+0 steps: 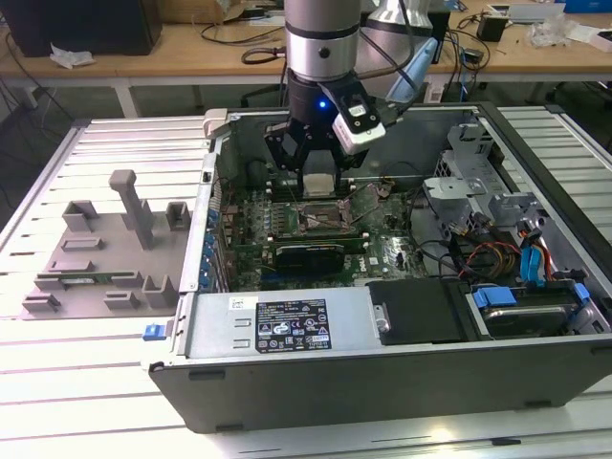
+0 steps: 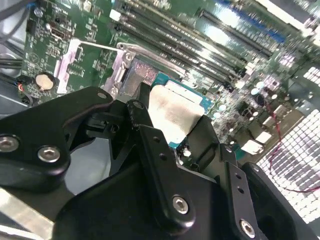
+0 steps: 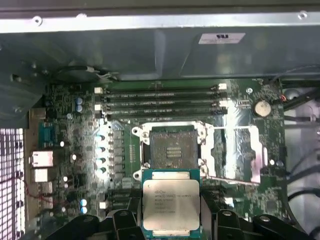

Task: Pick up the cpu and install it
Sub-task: 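Pick up the cpu and move it towards the insertion slot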

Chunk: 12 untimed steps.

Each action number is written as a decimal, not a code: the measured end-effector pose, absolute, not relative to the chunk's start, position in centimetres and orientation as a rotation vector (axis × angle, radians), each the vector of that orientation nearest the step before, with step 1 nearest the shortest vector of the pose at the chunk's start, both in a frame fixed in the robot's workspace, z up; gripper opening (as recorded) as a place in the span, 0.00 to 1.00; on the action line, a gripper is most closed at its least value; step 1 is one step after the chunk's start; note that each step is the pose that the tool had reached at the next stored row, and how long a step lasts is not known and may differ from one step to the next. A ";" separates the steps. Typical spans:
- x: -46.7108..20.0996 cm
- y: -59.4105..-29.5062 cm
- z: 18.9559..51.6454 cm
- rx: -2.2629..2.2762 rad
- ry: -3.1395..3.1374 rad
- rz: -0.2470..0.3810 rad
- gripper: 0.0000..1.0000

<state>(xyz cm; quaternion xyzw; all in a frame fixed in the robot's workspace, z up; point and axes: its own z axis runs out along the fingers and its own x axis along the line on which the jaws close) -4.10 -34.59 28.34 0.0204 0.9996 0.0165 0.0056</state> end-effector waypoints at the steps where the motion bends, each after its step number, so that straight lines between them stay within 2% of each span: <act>1: -4.0 -34.4 28.2 0.064 3.131 0.052 0.55; 12: -3.8 -33.3 26.8 0.064 3.135 0.051 0.55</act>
